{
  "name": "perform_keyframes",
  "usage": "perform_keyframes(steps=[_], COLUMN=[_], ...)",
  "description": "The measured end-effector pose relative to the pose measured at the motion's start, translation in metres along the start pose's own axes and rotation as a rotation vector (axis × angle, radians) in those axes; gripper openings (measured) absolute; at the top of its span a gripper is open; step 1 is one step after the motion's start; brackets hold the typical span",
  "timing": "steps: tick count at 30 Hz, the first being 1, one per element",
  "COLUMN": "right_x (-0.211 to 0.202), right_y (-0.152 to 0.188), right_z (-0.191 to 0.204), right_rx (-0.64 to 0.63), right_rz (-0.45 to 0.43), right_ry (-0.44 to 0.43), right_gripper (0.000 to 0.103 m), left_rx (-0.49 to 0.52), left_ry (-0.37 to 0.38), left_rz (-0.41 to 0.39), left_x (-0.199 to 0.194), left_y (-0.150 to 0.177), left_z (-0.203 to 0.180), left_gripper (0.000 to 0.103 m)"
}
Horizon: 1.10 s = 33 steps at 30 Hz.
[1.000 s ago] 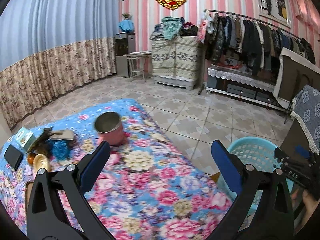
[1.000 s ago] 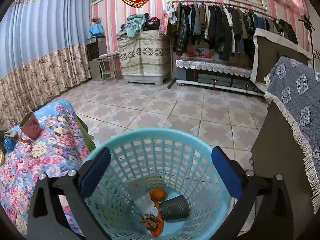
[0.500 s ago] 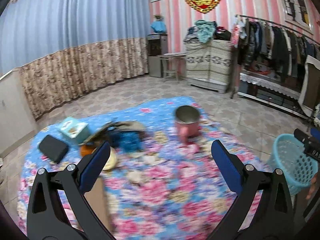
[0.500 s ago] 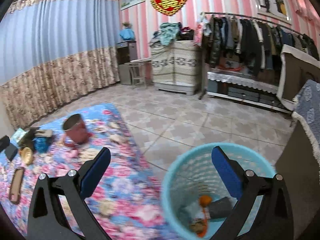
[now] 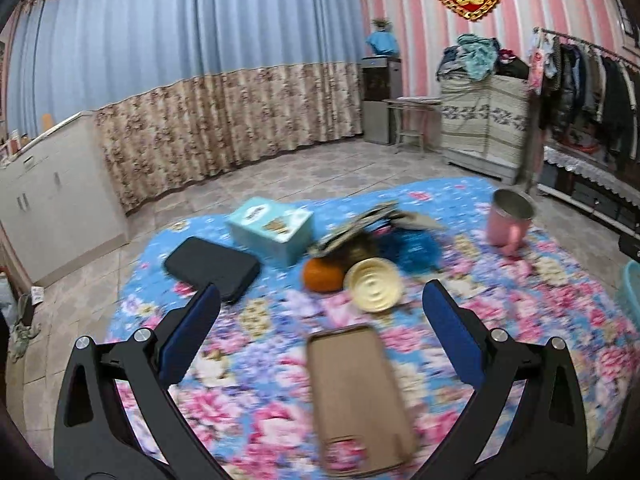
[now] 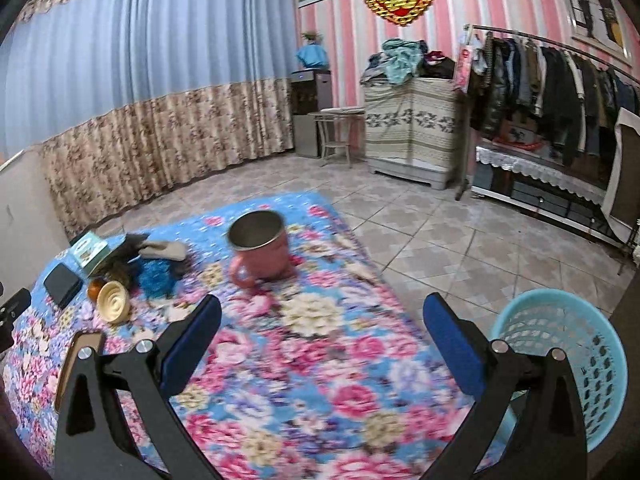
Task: Collect trash
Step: 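Move both open grippers back over the bed toward the remaining items, then grasp the cream round lid by its rim with the left gripper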
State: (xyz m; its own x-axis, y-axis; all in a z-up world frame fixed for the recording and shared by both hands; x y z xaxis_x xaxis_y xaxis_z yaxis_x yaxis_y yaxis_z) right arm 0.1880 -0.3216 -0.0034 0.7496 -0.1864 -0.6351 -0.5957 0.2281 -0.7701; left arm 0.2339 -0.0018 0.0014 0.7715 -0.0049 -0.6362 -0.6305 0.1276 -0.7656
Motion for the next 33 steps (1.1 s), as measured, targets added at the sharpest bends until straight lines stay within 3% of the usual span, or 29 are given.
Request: perform_keyframes(steps=[10, 16, 26, 33], right_x=[0.031, 0.048, 0.054, 0.06], right_y=[0.016, 0.03, 0.026, 0.017], right_z=[0.05, 0.077, 0.057, 0.028], right_rx=[-0.119, -0.203, -0.196, -0.145], right_rz=[0.067, 0.104, 0.101, 0.091], right_ry=[-0.016, -0.026, 0.009, 0.006], right_gripper=[0.099, 0.099, 0.099, 0.099], left_rx=[-0.135, -0.13, -0.11, -0.076], left_ry=[-0.023, -0.035, 0.125, 0.1], left_rz=[0.067, 0.132, 0.169, 0.248], left_x=[0.027, 0.055, 0.082, 0.121], left_y=[0.023, 0.027, -0.004, -0.019], left_z=[0.059, 0.071, 0.001, -0.05], left_gripper=[0.098, 0.098, 0.098, 0.098])
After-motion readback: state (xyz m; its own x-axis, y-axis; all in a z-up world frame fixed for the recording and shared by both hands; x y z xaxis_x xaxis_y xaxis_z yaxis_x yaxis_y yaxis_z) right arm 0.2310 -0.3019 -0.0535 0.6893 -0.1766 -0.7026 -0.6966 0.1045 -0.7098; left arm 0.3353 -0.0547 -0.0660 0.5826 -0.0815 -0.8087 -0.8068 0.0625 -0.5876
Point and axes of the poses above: each gripper's, at about its wrist camera, not at the fingertips, and x roughly the way its jaws point, z to its left, y to its underside, the point moved 1 cm from there along x, roughly the way its jaws point, and after that the axes turned 10 degrees about z, right-handed, at the moved point
